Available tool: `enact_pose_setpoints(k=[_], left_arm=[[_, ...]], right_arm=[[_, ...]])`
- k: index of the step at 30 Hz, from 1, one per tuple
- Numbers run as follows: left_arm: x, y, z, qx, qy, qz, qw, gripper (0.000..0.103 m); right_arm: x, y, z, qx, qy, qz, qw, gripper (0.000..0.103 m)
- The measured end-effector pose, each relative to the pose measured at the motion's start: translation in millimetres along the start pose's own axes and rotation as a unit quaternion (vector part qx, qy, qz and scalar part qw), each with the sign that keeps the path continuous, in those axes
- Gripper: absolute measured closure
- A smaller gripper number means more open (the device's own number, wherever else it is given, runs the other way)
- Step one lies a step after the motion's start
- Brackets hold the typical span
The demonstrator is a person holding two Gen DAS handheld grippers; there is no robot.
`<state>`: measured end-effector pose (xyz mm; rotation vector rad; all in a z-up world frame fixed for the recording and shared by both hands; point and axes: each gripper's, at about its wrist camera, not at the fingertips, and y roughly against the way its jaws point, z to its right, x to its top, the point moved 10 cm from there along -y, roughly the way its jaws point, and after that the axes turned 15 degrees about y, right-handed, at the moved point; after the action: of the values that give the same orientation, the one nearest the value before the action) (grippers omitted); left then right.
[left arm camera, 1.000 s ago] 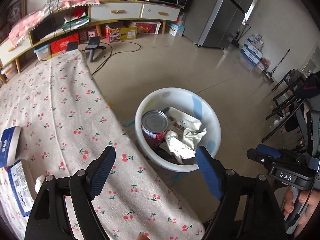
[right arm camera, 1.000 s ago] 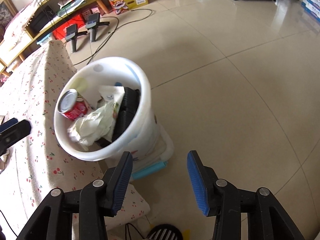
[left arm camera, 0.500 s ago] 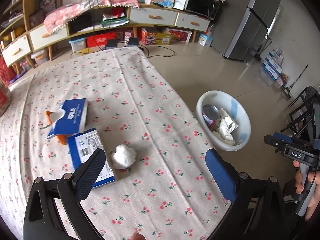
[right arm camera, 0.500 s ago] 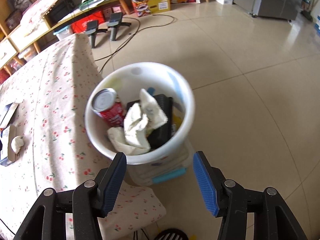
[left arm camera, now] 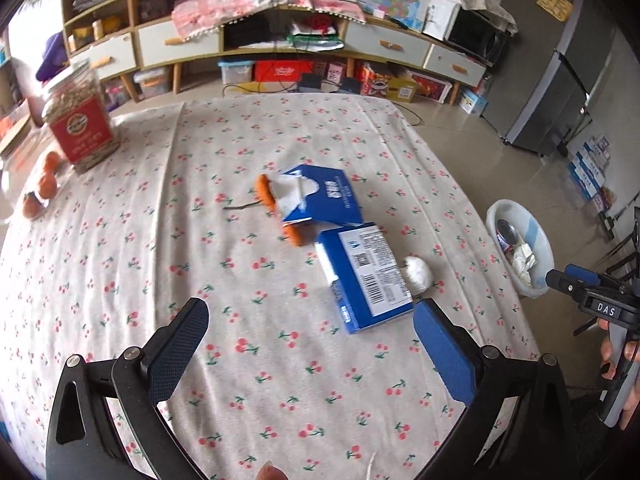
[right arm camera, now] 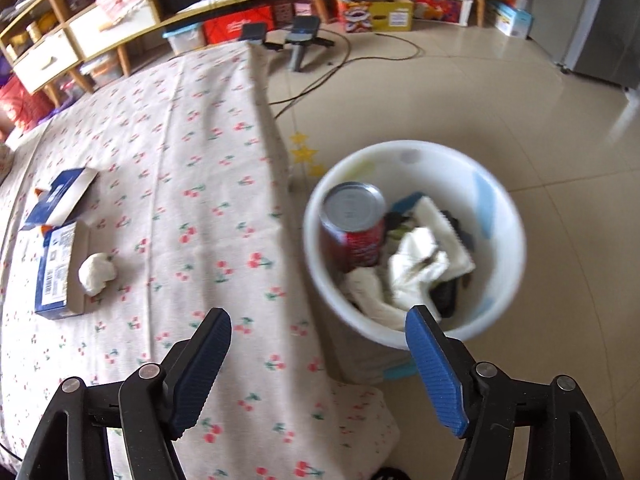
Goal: Collect trash
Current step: 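Move both tools back over the table items, then grasp the blue-white milk box with the right tool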
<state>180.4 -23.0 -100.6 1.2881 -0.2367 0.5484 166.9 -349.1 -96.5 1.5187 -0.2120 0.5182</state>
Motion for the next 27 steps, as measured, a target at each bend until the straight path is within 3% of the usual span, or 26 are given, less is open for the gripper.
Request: enact_pose_setpoints(k=[5, 12, 27], left_arm=[[-6, 8, -51, 0.005, 0.061, -0.008, 0.9981, 0.000], [-17, 13, -103, 0.046, 0.073, -0.005, 0.9962, 0.000], [-20, 22, -134, 0.056, 0.096, -0.014, 0.9938, 0.000]], right_arm=[[10, -15, -46, 0.022, 0.028, -0.006, 0.999, 0.024], [21, -34, -101, 0.057, 0.051, -0.022, 0.997, 0.024], [69, -50, -192, 0.087, 0.110, -0.001, 0.990, 0.024]])
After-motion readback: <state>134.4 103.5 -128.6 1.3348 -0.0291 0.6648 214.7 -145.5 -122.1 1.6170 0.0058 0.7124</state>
